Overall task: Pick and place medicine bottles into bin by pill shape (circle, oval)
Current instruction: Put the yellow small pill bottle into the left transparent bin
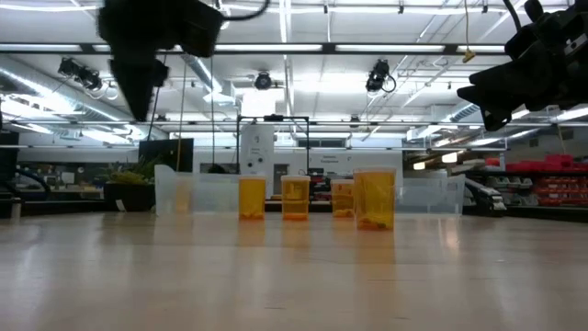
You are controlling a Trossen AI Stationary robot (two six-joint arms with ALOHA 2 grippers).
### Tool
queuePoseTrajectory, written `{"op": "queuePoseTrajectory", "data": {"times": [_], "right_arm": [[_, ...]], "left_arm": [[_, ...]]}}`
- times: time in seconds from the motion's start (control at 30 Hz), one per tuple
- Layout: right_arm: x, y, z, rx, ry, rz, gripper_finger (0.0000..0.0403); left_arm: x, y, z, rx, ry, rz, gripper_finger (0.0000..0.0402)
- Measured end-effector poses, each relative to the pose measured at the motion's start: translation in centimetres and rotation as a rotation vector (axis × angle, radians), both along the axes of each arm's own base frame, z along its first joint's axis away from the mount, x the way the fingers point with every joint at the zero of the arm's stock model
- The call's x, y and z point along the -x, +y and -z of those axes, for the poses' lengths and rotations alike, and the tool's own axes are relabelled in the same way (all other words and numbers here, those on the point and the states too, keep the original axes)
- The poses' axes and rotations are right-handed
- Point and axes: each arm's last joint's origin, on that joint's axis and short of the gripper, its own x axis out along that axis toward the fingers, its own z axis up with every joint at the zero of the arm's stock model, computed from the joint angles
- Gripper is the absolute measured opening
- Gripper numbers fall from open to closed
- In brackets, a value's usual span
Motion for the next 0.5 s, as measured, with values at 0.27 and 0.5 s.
{"op": "queuePoseTrajectory", "data": {"times": [0.27,0.5], "right_arm": [[0.0,0.0,0.0,0.0,0.0,0.0,0.0147],[0.0,0.0,0.0,0.0,0.0,0.0,0.0147]], "left_arm": [[2.4,-4.2,0.1,-0.13,0.035,-0.043,0.0187],[5.3,-6.9,0.2,-0.147,0.159,-0.178,0.0172]]}}
